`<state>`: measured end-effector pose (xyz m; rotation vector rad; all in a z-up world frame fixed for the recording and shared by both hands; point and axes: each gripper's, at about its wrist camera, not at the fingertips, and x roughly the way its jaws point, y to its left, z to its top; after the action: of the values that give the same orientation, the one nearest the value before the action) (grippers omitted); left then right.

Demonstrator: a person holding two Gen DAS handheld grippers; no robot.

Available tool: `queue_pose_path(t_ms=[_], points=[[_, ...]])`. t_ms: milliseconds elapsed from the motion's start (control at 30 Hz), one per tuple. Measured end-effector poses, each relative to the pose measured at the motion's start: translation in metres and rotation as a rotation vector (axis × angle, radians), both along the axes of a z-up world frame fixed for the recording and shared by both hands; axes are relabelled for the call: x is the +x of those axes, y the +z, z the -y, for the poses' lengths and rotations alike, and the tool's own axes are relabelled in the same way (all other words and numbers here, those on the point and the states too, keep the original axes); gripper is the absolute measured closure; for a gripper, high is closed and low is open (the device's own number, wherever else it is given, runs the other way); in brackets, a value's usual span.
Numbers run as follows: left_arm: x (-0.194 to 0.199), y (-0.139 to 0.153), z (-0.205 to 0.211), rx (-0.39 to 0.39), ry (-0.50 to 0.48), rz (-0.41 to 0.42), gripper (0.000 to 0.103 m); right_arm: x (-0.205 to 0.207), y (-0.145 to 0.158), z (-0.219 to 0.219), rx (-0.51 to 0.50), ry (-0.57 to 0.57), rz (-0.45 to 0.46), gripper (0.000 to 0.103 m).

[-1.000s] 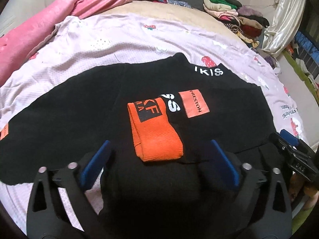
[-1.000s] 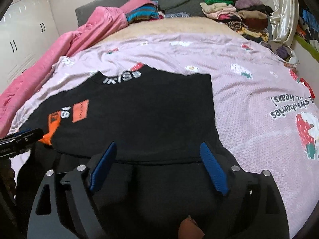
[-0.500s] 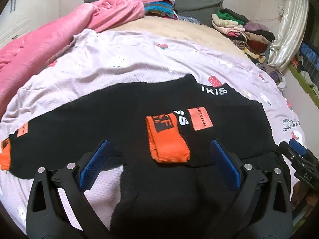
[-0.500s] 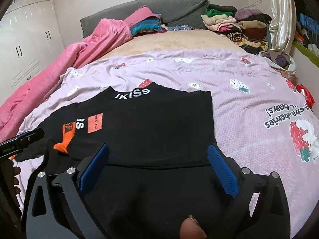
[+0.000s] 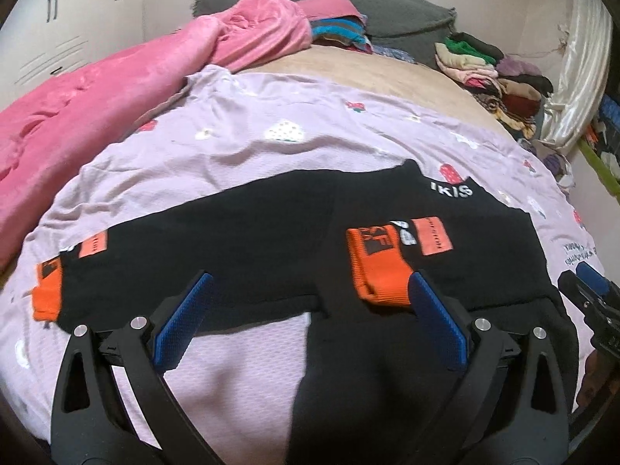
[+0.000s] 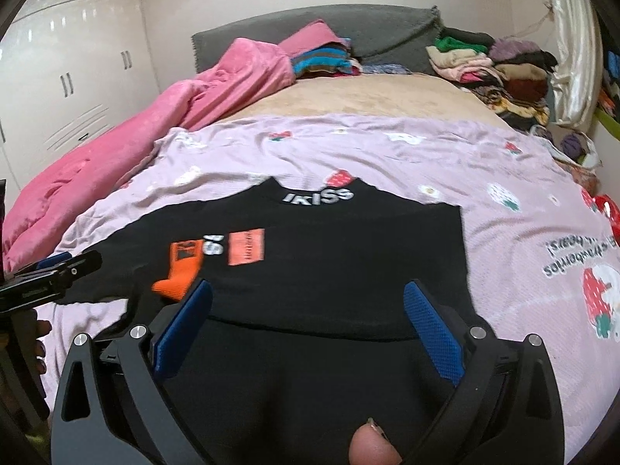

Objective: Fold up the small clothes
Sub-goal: 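Move the left gripper to the other sleeve's orange cuff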

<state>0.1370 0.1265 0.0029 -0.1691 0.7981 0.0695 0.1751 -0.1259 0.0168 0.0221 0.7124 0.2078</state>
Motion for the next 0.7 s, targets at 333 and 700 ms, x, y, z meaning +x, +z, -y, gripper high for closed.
queue_pose_path(t_ms=[333,700], points=[[-0.022,-0.001,-0.043,-0.005,0.096,-0.003,0.009,0.001,0.008,-0.062,-0.014,0.123,0.013,0.004],[-0.041,-0.007,-0.088,-0.037,0.195,-0.008,0.009,-0.001,0.014,-0.13,-0.034,0.254,0.025,0.004]])
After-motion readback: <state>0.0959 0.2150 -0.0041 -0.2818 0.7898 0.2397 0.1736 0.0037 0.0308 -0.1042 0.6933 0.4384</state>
